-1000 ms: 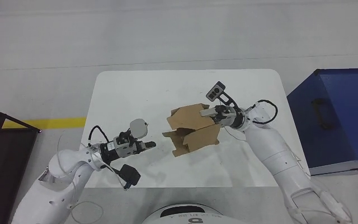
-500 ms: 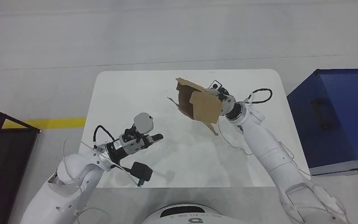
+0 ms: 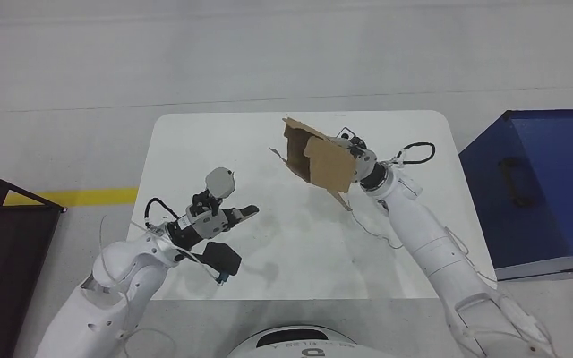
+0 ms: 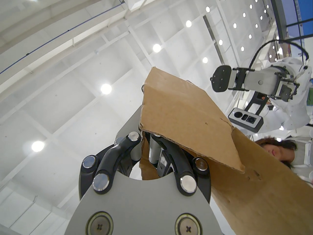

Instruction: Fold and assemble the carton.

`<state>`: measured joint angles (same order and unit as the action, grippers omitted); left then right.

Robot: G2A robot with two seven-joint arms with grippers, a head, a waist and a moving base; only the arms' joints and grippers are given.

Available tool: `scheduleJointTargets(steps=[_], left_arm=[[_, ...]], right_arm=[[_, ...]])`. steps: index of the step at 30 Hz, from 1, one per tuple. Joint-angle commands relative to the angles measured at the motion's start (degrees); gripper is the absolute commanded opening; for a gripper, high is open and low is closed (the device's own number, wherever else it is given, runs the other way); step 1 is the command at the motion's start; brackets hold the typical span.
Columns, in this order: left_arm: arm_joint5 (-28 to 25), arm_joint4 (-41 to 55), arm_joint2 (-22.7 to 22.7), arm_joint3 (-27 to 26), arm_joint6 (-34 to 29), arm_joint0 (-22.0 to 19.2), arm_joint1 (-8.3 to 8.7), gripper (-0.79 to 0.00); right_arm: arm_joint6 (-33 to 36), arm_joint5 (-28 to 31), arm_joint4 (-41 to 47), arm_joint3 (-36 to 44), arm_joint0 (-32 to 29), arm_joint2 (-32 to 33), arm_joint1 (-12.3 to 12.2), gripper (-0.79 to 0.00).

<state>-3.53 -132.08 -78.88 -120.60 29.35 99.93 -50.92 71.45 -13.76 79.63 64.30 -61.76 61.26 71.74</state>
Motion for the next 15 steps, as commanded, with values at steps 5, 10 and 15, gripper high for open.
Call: scheduleJointTargets(steps=[5,10,15], left_arm=[[0.3,-5.5,2.5,-0.7,-7.5,-1.3,-0.56,0.0],[-1.6,-10.9,6.4,-2.5,-18.0,-3.5,-1.45,0.0],[-4.3,-12.9,10.3,-2.1,-22.7,-7.0,-2.37,0.0]], right_arm=[[-3.7,0.3,-2.7,1.6,-0.7,0.0,0.0,-0.785],[-5.0,0.5,-3.8,2.8,-1.4,0.3,0.1,-0.785],[-4.8,-1.0,-4.0,4.1,-2.2,0.9,0.0,-0.785]])
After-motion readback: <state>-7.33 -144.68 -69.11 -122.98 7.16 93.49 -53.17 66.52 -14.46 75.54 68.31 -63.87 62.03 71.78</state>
